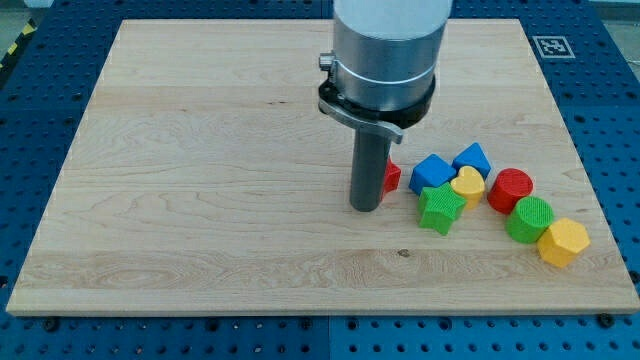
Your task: Push the red star towards the center
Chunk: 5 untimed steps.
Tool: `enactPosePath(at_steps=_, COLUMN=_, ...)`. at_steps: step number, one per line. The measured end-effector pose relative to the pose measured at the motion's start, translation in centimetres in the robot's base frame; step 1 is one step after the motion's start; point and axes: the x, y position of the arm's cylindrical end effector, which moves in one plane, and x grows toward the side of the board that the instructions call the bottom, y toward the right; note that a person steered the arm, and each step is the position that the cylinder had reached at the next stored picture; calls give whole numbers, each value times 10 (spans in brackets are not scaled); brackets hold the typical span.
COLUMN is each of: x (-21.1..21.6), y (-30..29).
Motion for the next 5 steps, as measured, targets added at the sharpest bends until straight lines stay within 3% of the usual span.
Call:
enactPosePath(at_steps=2, x=-25, y=30)
enactPosePath(at_steps=5, x=-106, y=-19)
